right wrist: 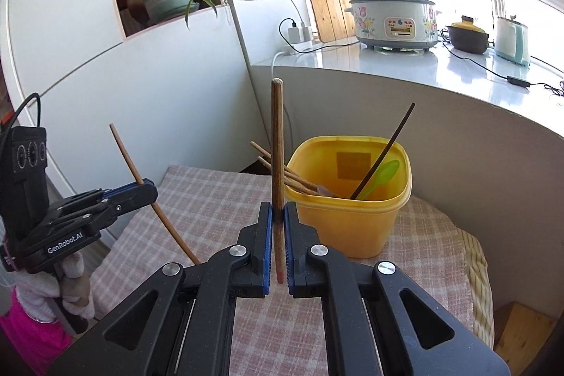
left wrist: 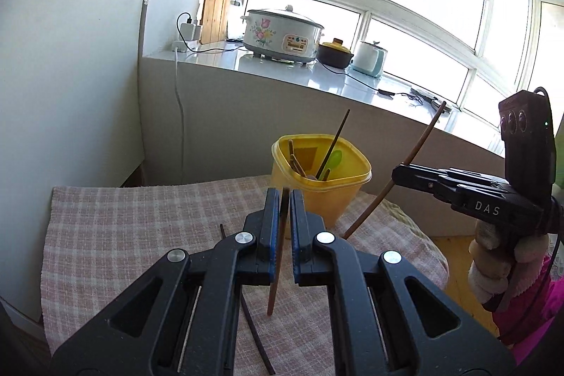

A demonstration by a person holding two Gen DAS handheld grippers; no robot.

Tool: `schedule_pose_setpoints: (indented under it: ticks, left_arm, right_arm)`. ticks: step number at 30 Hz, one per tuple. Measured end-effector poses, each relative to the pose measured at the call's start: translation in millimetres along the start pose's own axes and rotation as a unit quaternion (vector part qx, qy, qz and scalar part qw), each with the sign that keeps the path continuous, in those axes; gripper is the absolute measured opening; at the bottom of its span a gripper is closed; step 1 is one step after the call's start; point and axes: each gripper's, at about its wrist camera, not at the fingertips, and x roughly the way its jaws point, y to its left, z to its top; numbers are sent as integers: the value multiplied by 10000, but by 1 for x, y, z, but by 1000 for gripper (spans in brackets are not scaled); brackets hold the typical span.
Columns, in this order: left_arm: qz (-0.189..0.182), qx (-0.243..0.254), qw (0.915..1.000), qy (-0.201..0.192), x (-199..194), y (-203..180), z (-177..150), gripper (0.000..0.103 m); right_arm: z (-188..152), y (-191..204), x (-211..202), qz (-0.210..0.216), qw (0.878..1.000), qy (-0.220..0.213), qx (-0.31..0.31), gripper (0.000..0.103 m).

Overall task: Organize utensils
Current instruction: 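Open left gripper to drop its chopstick in the container while right gripper carries its chopstick over, then lower the wooden chopstick into the container and open right gripper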

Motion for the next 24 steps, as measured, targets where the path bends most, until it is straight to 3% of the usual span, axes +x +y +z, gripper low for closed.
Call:
schedule_pose_setpoints:
  ticks: [15,24]
  left_arm:
    - [-142,145,9998,19,14,-16,13,3]
    - [33,30,9999,153,10,-3,0,3]
  right_arm:
    - [7,-15,-4,-34,9999,-101,103,5]
    - [47,-24,-36,-107,9968,-779,110,5]
